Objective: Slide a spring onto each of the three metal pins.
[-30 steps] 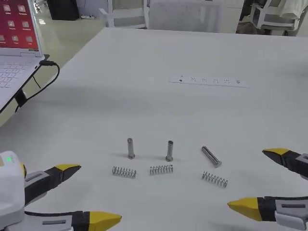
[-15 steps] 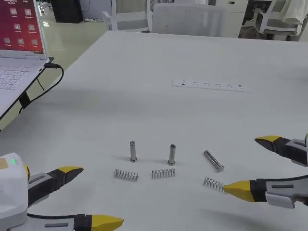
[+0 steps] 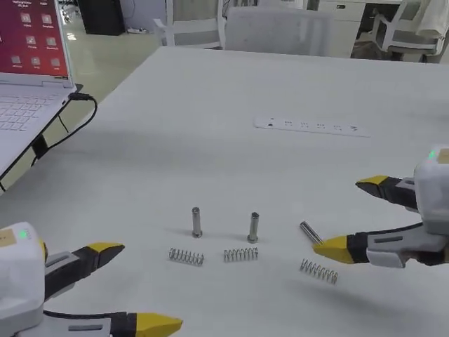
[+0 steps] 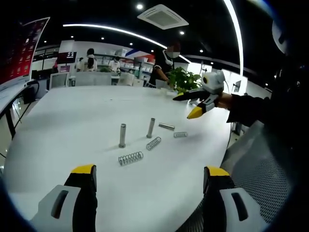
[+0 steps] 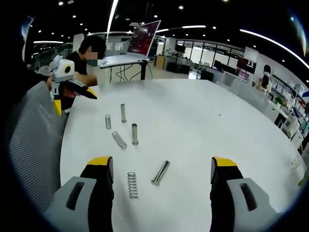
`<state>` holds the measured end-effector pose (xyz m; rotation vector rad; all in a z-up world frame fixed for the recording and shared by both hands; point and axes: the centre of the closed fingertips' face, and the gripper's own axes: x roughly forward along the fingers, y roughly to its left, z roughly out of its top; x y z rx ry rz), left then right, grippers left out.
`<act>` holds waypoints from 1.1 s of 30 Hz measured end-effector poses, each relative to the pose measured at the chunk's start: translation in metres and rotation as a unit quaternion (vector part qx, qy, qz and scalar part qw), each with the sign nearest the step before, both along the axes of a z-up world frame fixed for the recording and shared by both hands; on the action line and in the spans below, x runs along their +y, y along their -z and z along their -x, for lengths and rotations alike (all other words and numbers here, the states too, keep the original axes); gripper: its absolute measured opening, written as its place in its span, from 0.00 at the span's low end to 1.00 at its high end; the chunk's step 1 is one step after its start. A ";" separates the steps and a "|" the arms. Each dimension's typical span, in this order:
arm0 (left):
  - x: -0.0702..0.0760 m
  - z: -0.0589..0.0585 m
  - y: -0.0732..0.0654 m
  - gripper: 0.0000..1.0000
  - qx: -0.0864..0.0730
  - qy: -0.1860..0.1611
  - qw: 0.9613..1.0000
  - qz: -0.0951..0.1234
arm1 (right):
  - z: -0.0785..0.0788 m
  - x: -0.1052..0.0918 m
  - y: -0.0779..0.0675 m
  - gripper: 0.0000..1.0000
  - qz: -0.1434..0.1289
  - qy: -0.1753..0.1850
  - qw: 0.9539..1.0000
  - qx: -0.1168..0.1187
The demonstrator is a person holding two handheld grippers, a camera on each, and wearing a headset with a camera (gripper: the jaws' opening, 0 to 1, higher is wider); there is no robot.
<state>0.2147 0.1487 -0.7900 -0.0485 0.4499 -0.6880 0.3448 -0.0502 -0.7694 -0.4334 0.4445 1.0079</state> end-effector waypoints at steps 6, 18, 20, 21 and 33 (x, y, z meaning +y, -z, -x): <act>0.000 0.000 0.000 0.88 -0.001 -0.002 1.000 0.001 | -0.006 0.005 0.007 0.81 0.019 -0.003 1.000 0.008; 0.001 0.000 0.000 0.88 0.000 -0.004 1.000 0.000 | -0.017 0.015 0.026 0.70 0.040 0.014 0.998 0.035; 0.001 -0.001 0.000 0.87 0.000 -0.004 1.000 0.000 | -0.018 0.015 0.030 0.67 0.046 0.018 0.998 0.041; 0.001 -0.001 0.000 0.87 0.000 -0.004 1.000 0.000 | -0.019 0.015 0.031 0.65 0.048 0.020 0.998 0.041; 0.001 -0.001 0.000 0.87 0.000 -0.004 1.000 0.002 | -0.027 0.014 0.051 0.40 0.072 0.045 0.994 0.075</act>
